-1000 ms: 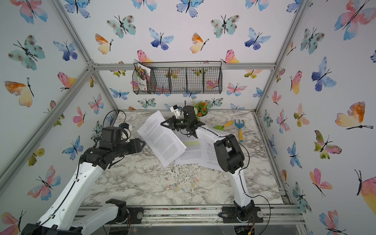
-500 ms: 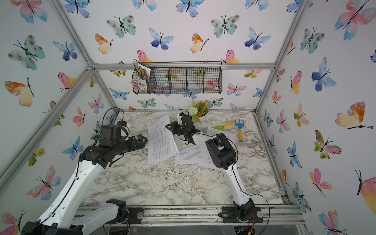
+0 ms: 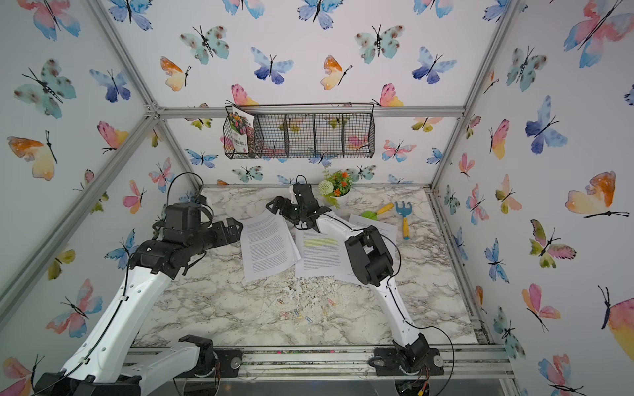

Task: Unclip the paperclips from the documents
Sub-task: Place the document at the center of the board.

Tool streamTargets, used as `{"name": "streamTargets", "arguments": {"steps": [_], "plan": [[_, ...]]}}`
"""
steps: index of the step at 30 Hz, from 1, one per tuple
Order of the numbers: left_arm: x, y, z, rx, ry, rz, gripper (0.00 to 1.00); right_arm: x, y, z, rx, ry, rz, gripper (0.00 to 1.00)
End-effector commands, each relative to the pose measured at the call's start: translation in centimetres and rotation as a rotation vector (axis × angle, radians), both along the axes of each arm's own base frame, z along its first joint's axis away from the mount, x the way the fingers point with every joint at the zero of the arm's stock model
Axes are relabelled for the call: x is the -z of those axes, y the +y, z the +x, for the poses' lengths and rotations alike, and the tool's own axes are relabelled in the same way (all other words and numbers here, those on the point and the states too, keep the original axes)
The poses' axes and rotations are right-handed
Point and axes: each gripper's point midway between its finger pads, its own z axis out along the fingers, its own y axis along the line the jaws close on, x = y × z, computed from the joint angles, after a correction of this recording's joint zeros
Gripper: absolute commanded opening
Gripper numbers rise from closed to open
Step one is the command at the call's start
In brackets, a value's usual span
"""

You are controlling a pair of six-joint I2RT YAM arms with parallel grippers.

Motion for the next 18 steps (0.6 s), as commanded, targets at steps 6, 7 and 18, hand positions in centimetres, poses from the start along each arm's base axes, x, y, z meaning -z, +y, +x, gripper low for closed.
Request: {"name": "streamTargets", "arguments": {"steps": [6,7,18], "plan": [[-2.1,2.5,0.3,-0.059,-0.238,0.113,0.99,-2.5,-14.8,-4.5,0.076,-0.057,-0.461,0.98],[-1.6,2.4,0.3,-0.029,-0.266,0.145,0.99,-3.6,-16.7,-4.7,0.098,-0.085,-0.482,0.98],[8.3,3.5,2.4,-0.017,-0.439,0.308,0.99,-6.8,-38.4,-7.8,0.496,-0.508,-0.677,0.99]]}}
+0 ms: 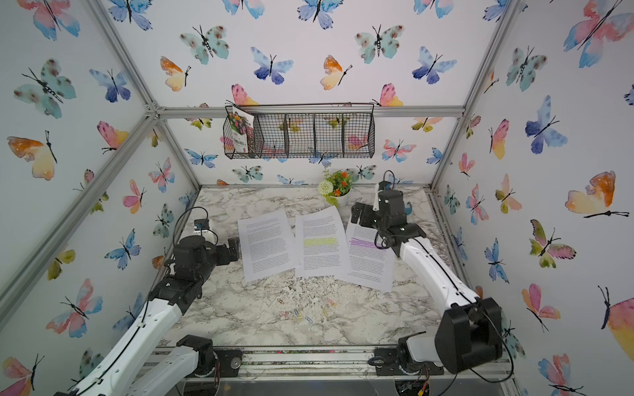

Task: Unclip the paperclips from the documents
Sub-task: Place the document at the center of the board, then reset both arms

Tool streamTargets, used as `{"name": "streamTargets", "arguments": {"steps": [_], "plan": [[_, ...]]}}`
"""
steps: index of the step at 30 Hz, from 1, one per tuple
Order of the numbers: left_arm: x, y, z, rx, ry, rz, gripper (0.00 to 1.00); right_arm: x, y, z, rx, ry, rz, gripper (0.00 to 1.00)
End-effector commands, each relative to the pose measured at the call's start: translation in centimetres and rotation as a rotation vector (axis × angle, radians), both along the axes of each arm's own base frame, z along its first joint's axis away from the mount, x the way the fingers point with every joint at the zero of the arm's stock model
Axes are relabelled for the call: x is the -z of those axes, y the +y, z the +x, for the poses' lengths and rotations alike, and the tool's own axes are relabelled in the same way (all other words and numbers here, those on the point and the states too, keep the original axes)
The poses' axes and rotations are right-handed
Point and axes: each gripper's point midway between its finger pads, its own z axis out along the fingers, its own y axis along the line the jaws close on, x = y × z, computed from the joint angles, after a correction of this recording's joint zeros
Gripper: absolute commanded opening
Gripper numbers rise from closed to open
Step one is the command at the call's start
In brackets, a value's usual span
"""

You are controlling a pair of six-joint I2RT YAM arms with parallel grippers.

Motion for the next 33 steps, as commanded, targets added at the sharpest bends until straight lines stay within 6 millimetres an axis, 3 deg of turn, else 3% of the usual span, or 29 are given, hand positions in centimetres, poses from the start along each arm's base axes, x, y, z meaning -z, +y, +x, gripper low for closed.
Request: {"name": "streamTargets", "arguments": {"steps": [1,3,5,8,9,11,12,14,17,19,23,24,27,29,33], "plan": [[0.0,0.3,2.3,0.018,-0.216,0.075,0.99,2.8,-3.9,-0.3,0.07,-0.114,-0.196,0.99],[2.5,0.9,2.4,0.011,-0.233,0.067,0.99,5.1,-5.2,-0.9,0.07,-0.138,-0.281,0.99],[3.8,1.9,2.4,-0.024,-0.273,0.034,0.99,7.5,-6.5,-1.1,0.123,-0.122,-0.311,0.99],[3.3,3.1,3.0,-0.018,-0.357,0.036,0.99,11.2,-7.7,-0.8,0.161,-0.088,-0.321,0.99],[4.1,4.1,3.5,-0.06,-0.312,0.013,0.99,11.8,-7.8,-0.5,0.158,-0.089,-0.336,0.99],[4.8,4.8,3.2,-0.048,-0.386,-0.042,0.99,12.3,-8.0,0.3,0.174,-0.136,-0.334,0.99],[4.7,4.0,3.2,0.005,-0.415,-0.028,0.99,12.3,-8.1,0.7,0.184,-0.167,-0.332,0.98],[6.6,3.3,4.5,0.031,-0.238,0.002,0.99,12.8,-8.4,1.7,0.167,-0.186,-0.402,0.99],[5.5,3.1,3.9,0.016,-0.348,0.027,0.99,13.6,-9.4,2.3,0.187,-0.176,-0.383,0.99],[6.2,2.7,4.3,0.041,-0.284,0.028,0.99,13.2,-9.7,1.5,0.198,-0.211,-0.375,0.98],[5.9,2.6,4.5,0.05,-0.299,0.031,0.99,10.8,-10.6,-3.6,0.244,-0.452,-0.294,0.98],[5.9,2.6,4.5,0.048,-0.303,0.028,0.99,10.0,-10.7,-4.0,0.25,-0.51,-0.287,0.98],[6.0,2.6,4.4,0.05,-0.295,0.031,0.99,12.1,-10.1,-2.4,0.196,-0.366,-0.303,0.98],[6.0,2.6,4.6,0.048,-0.288,0.028,0.99,11.8,-9.5,-1.4,0.165,-0.392,-0.306,0.98],[6.3,2.5,4.8,0.054,-0.265,0.029,0.99,12.4,-9.6,-1.5,0.163,-0.345,-0.313,0.98]]}}
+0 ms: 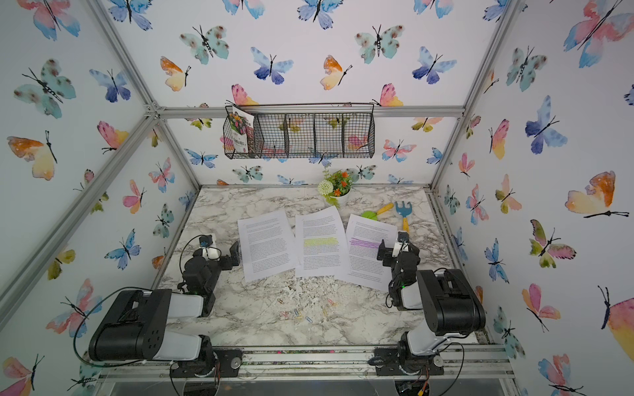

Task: Unclip the paperclips from the documents
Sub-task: Reset both arms

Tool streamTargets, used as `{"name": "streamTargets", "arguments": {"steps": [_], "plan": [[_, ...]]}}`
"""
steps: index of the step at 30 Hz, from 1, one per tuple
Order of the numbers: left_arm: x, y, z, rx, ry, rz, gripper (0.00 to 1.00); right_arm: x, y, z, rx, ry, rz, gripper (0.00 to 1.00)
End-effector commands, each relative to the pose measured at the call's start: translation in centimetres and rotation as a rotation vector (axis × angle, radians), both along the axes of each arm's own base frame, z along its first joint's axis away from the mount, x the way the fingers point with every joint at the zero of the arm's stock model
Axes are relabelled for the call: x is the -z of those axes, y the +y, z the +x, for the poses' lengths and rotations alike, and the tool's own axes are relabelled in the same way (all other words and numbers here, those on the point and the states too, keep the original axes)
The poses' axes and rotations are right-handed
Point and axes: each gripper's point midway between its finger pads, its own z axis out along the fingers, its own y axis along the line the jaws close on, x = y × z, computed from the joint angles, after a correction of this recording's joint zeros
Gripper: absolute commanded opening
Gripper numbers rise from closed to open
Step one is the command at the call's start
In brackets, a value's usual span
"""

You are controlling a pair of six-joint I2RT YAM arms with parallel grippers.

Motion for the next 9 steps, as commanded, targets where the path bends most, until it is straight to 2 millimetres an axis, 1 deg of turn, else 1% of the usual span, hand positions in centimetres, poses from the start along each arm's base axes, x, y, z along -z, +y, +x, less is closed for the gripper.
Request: {"name": "streamTargets", "arguments": {"steps": [1,5,6,7,9], "plan": [[-0.14,-0.65,0.5,0.036,0.011,0.008,0.99,-0.31,0.26,0.24,-0.021,-0.002,-0.008,0.98],[-0.15,-0.61,0.52,0.033,0.01,0.006,0.99,-0.5,0.3,0.19,-0.024,-0.019,-0.01,0.98],[-0.11,-0.6,0.52,0.033,0.012,0.006,0.99,-0.43,0.29,0.16,-0.024,-0.015,-0.011,1.0],[-0.13,-0.44,0.51,0.022,0.012,0.0,0.99,-0.43,0.3,0.17,-0.024,-0.014,-0.01,0.98],[-0.15,-0.37,0.3,0.018,0.009,0.0,0.99,-0.43,0.26,0.16,-0.022,-0.014,-0.012,0.98]]}}
